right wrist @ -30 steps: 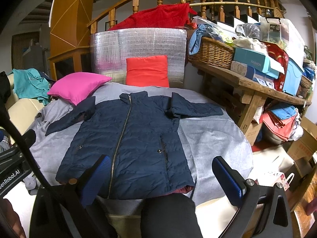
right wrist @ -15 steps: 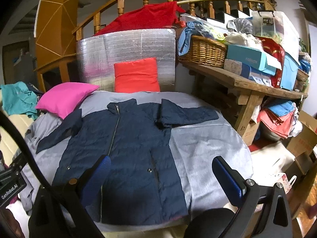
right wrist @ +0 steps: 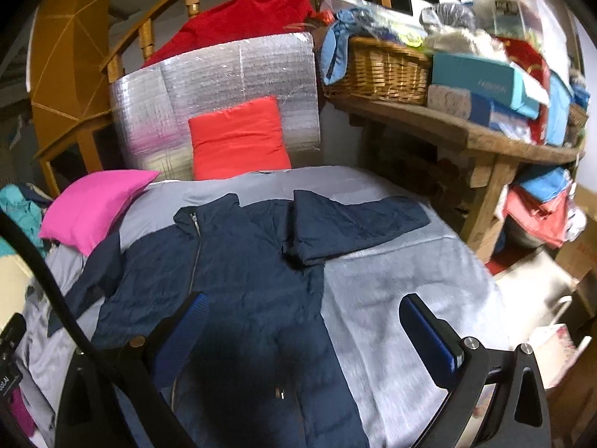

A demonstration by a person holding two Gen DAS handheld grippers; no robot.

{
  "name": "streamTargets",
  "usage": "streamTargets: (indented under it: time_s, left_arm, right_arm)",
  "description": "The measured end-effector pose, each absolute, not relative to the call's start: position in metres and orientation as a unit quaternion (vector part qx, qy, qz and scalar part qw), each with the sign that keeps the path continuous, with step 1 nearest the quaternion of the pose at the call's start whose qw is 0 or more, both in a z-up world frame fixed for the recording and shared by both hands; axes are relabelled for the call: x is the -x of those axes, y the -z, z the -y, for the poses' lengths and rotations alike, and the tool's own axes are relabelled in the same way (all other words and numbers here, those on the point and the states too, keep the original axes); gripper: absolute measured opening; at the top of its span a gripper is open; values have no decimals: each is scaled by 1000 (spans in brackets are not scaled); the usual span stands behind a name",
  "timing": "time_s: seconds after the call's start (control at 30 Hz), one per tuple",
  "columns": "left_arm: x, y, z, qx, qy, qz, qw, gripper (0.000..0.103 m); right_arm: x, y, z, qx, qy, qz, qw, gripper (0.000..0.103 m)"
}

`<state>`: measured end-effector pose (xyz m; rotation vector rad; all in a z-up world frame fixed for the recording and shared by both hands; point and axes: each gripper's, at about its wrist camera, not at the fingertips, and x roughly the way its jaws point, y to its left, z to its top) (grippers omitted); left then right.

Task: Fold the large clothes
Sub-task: 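Move the right tool to the jacket sleeve nearest it and grasp it, then fold the grasped sleeve across the jacket body with the right tool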

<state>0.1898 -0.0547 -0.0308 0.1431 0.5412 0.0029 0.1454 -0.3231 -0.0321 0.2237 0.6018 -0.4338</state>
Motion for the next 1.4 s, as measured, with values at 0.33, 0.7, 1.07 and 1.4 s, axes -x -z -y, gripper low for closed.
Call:
streamTargets:
  time_s: [0.33,0.7,1.07,1.4]
  left_arm:
    - [-318,139,87,-26,13,-424,905,103]
    - [-357,182,94,-51,16,-454,889,103]
    - [-370,190,113,-77,27,-454,887,103]
    - [-365,176,106,-67,17,-430,900,103]
  right_arm:
    - [-236,104,460,-275,146,-292,904,103]
    - [-316,216,612,-541,96,-298,781,101]
    - [-361,232,655,-521,173,-286,785,55]
    - [-369,174,607,-414,157,-252,860,17]
